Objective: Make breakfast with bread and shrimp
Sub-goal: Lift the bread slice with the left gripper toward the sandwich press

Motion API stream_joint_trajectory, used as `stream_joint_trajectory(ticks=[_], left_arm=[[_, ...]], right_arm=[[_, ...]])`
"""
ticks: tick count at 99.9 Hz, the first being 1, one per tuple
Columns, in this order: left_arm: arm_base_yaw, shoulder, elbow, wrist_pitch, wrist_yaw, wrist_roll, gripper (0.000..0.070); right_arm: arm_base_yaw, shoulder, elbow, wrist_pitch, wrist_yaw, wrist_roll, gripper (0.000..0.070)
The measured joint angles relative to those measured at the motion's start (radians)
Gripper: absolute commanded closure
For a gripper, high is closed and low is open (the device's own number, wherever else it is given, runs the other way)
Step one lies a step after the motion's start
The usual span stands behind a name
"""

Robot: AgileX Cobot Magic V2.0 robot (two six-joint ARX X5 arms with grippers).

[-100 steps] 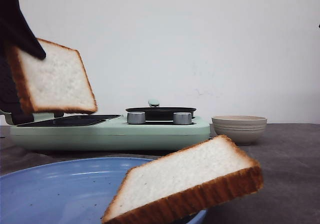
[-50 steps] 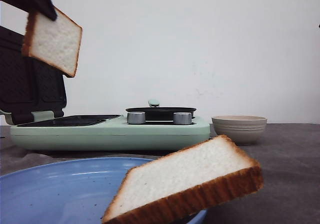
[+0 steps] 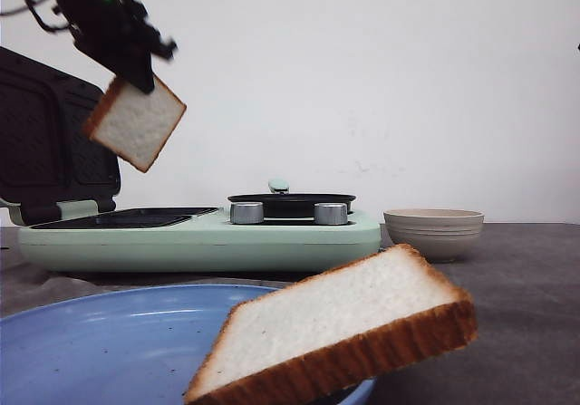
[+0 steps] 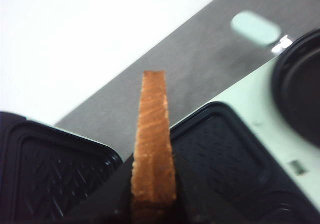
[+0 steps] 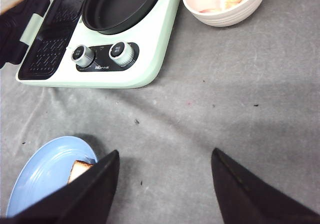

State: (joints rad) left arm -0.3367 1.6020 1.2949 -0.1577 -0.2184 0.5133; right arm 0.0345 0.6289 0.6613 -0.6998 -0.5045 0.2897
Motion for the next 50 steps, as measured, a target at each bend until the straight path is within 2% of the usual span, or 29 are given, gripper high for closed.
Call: stream_joint_trajectory(ticks=[22, 50], left_arm=[[-0.011, 0.107, 0.000, 0.069, -0.087, 0.124, 0.0697], [-0.015, 0.165, 0.000, 0.114, -0.096, 0.169, 0.0697]], right_arm=[[0.000, 0.000, 0.000, 0.000, 0.007, -0.008, 0.0340], [0.000, 0.000, 0.000, -0.017, 0.007, -0.024, 0.0340]])
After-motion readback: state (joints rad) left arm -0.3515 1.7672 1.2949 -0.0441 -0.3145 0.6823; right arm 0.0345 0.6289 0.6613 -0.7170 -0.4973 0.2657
